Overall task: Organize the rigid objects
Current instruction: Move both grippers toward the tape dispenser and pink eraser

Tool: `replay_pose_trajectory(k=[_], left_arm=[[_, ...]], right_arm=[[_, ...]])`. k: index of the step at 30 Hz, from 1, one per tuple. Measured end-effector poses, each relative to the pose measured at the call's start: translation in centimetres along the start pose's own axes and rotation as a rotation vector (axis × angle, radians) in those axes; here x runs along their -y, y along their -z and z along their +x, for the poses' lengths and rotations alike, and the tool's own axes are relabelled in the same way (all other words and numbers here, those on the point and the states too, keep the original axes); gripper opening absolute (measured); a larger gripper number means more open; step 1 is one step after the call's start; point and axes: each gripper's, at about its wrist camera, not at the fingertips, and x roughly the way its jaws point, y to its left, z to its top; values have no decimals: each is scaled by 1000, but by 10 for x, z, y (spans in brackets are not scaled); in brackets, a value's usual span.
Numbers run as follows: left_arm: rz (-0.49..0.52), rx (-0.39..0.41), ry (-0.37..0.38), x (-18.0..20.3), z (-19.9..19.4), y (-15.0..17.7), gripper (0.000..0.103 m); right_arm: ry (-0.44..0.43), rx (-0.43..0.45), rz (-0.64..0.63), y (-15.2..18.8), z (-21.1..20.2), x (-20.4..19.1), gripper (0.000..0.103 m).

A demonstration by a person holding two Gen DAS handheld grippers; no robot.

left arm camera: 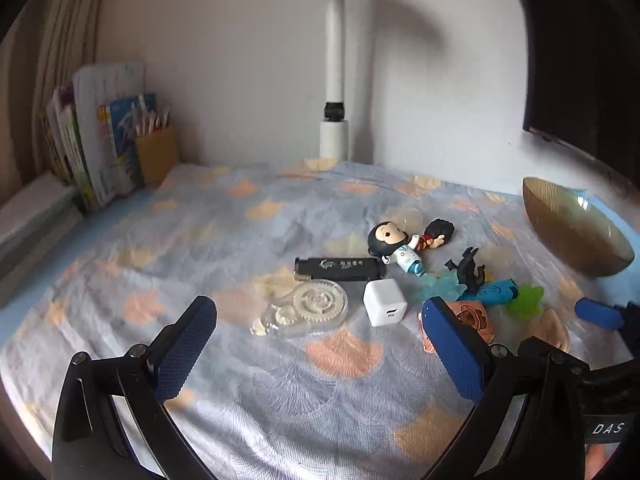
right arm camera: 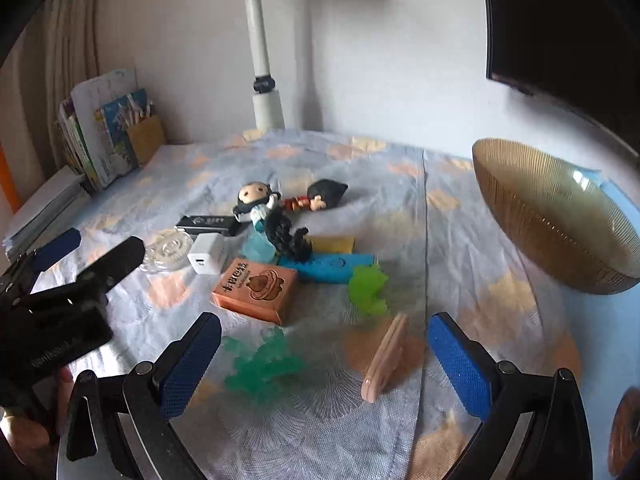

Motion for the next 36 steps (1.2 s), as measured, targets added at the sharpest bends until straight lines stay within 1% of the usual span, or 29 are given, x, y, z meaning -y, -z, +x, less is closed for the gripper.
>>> replay_pose_trajectory(k=[3,8,11,14,18,23,24,26,28,31,36], left_arm=[[-20,8,-18,-2,-4,-1,102],[41,11,-38,14,-6,-2,102],[9,0,-17,7,-5,-3,102],[-37,1,-24,-2,-5,-3,102],[-76,-9,-6,-9,-4,-3,102],[-81,-19,6,-10,-2,-3,102],[-78,-17,13,-10,-2,-3,102],[-66,-30,54,-9,0,-3,102],[-63,-38,51,-7,1,-2,102],[-80,-46,58,-10,3,-1,102],[-138,-71,81,-20,7,-1,102]], right_arm=[[-6,3,7,1,-1,2,103],[0,0,-15,1,1,0,103],[3,7,-22,1,-1,-1,103],[3,-5,-14,2,0,-1,103],[-1,-15,0,0,1,2,103],[3,-18,-14,0,2,1,103],[4,-18,-16,0,2,1,103],[4,-20,-21,1,2,0,103],[3,-22,-24,0,3,-1,103],[2,-17,-46,1,2,-6,103],[22,-10,-86,3,1,-14,103]])
